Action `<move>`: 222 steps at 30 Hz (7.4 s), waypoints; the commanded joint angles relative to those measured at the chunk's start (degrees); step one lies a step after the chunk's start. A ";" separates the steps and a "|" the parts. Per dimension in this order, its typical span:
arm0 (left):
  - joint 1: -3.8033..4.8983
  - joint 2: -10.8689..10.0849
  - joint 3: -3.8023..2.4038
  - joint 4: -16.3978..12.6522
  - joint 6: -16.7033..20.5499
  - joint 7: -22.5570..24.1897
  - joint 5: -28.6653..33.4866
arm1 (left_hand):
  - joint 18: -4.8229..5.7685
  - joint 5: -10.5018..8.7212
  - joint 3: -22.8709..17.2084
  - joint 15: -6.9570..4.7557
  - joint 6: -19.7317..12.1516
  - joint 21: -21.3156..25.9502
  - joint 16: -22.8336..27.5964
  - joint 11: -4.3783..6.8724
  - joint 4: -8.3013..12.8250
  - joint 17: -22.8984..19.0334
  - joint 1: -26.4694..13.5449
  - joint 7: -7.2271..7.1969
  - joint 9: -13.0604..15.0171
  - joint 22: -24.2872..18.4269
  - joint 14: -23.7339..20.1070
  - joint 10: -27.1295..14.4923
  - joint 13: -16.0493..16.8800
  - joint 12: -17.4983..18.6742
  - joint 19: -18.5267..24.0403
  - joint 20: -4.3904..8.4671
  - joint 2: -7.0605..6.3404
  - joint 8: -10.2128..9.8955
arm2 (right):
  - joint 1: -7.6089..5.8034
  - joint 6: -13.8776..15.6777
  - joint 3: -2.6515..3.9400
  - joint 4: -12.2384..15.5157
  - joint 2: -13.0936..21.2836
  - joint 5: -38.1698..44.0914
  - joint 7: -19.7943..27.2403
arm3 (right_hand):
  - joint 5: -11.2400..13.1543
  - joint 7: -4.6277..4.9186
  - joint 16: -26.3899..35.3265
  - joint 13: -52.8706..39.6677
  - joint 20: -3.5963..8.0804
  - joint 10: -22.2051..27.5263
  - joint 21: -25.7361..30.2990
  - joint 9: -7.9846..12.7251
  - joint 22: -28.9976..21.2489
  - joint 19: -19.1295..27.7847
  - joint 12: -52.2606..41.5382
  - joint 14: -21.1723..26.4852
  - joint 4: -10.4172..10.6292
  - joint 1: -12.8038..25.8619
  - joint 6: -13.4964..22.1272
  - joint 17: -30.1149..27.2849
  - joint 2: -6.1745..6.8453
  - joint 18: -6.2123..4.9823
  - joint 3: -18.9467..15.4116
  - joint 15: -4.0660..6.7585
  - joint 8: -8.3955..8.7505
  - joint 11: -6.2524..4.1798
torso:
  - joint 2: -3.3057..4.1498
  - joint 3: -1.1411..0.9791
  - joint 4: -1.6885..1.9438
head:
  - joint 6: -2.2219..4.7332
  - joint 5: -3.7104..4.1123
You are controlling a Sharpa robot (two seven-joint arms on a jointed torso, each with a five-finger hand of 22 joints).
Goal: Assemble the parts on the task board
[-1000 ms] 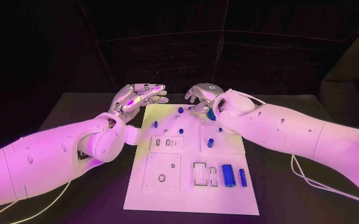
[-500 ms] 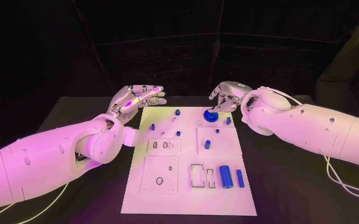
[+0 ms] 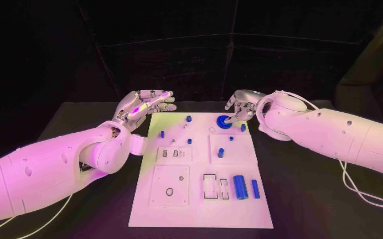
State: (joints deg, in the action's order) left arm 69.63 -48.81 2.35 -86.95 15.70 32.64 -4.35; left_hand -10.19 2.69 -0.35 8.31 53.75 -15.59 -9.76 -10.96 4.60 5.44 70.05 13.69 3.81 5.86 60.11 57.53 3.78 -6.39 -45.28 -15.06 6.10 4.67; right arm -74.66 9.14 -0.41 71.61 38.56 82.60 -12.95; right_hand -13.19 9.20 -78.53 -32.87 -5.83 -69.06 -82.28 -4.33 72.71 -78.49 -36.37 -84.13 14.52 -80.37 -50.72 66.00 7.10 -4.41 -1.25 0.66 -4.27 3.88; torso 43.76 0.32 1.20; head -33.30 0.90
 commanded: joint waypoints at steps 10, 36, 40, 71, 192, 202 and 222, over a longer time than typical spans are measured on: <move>0.08 0.23 -0.04 0.09 -1.08 0.17 -0.28 | -0.38 0.27 -0.03 0.32 -0.37 0.37 0.38 -0.19 0.23 -0.09 0.30 0.76 -0.07 -0.07 -0.13 -0.17 -0.05 0.32 -0.28 -0.16 0.07 -0.32 | -0.07 -3.95 0.04 -1.95 -2.02 2.79 0.46 | 0.10 -0.05 -5.45 -27.58 -0.12 -8.17 -2.42 -0.12 4.88 -3.05 -26.46 -3.50 0.67 -1.65 -0.76 10.03 -0.63 1.65 -0.75 -0.34 -0.07 0.04 | 0.02 0.06 -0.01 | -0.07 -0.08; 0.07 0.40 -0.04 0.29 -1.24 -0.09 -0.28 | -0.39 0.27 -0.14 0.32 -0.37 0.38 0.44 -0.19 0.38 -0.11 0.40 0.76 -0.06 -0.11 -0.11 -0.15 -0.04 0.38 -0.32 -0.17 0.13 -0.35 | 0.19 -6.01 0.01 -3.90 -3.61 4.81 -0.26 | -0.29 0.19 -7.71 -43.08 -0.67 -12.50 -3.78 -0.15 7.77 -4.68 -40.78 -4.02 -1.73 -2.53 -2.15 14.63 -3.43 2.22 -0.39 -0.78 -0.28 0.44 | 0.03 0.02 -0.08 | -0.44 -0.07; 0.07 0.41 -0.04 0.27 -1.22 -0.07 -0.28 | -0.39 0.27 -0.17 0.32 -0.37 0.37 0.46 -0.19 0.42 -0.11 0.42 0.76 -0.06 -0.12 -0.10 -0.15 -0.04 0.39 -0.36 -0.17 0.16 -0.36 | 0.20 -5.88 0.01 -4.06 -3.63 4.92 -0.07 | -0.39 0.17 -7.78 -43.56 -0.68 -12.70 -3.85 -0.18 7.92 -4.76 -41.19 -4.04 -2.08 -2.78 -2.37 14.80 -3.76 2.25 -0.13 -0.78 -0.37 0.43 | 0.05 -0.01 -0.11 | -0.46 -0.13; 0.05 0.38 -0.03 0.28 -1.12 -0.14 -0.28 | -0.42 0.29 -0.70 0.27 -0.33 0.24 0.63 -0.16 0.89 -0.15 0.77 0.72 -0.04 -0.18 0.05 -0.06 -0.02 0.57 -0.80 -0.12 0.58 -0.44 | 0.56 5.24 0.01 -0.84 -3.54 10.62 5.18 | 0.63 -1.96 -8.26 -48.26 0.93 -15.33 -4.56 -0.91 9.56 -5.69 -45.23 -4.22 -7.59 -5.15 -10.37 16.04 -6.68 2.58 9.06 0.99 -3.43 -1.45 | 0.06 -0.01 -0.03 | -0.61 0.04; 0.06 0.49 -0.04 0.68 -0.68 -0.44 -0.28 | -0.38 0.28 -1.67 0.25 -0.40 0.30 0.94 -0.14 1.66 -0.24 1.25 0.72 -0.05 -0.40 0.16 0.00 -0.03 0.89 -1.01 -0.07 1.16 -0.60 | 3.44 1.58 -0.14 -1.73 -13.40 12.47 -0.60 | -3.71 0.26 -8.06 -46.65 -1.13 -13.82 -4.45 -0.13 9.73 -5.68 -43.00 -4.17 1.76 12.05 -3.33 15.95 -6.08 2.57 -0.36 -1.13 -0.04 0.72 | 0.09 -0.02 -0.01 | -1.52 -1.03; 0.06 0.46 -0.04 0.79 -0.65 -0.46 -0.28 | -0.38 0.28 -1.77 0.25 -0.41 0.31 0.97 -0.14 1.74 -0.25 1.29 0.72 -0.05 -0.42 0.17 0.00 -0.04 0.92 -1.03 -0.07 1.20 -0.61 | 3.44 -0.56 -0.14 -1.61 -13.40 11.73 -0.02 | -4.03 0.19 -8.08 -46.79 -1.08 -13.94 -4.47 -0.12 9.79 -5.72 -43.15 -4.18 1.70 11.86 -3.43 15.99 -6.43 2.58 -0.45 -1.07 0.01 0.66 | 0.06 -0.02 -0.08 | -1.61 -1.08; 0.07 0.33 -0.04 0.75 -0.63 -0.53 -0.28 | -0.38 0.29 -1.98 0.25 -0.43 0.33 1.03 -0.14 1.90 -0.26 1.38 0.71 -0.05 -0.46 0.19 0.02 -0.04 0.98 -1.05 -0.06 1.29 -0.63 | 3.43 -2.06 -0.16 -1.54 -13.11 12.17 -1.34 | -3.91 -0.03 -8.07 -46.77 -0.95 -13.91 -4.47 -0.11 9.82 -5.73 -43.11 -4.18 1.86 12.20 -3.70 15.98 -6.65 2.58 -1.13 -0.91 0.07 0.49 | 0.07 -0.08 -0.08 | -1.66 -0.97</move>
State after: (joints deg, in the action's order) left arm 69.62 -48.44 2.35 -86.14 15.26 31.87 -4.39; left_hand -10.19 2.69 -2.10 8.31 53.75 -15.59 -9.04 -10.96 6.35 5.24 71.09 13.69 3.81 5.47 60.11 57.53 3.80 -5.73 -46.01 -15.15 7.15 4.23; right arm -71.36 7.06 -0.43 69.92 25.31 94.48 -13.89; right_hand -16.85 9.26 -86.53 -74.94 -7.07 -82.61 -86.52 -4.51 74.91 -83.77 -79.23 -83.84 16.41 -68.28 -54.01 74.90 0.84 -2.65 -1.95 -0.51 -3.90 4.51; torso 43.83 0.27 1.09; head -34.98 -0.10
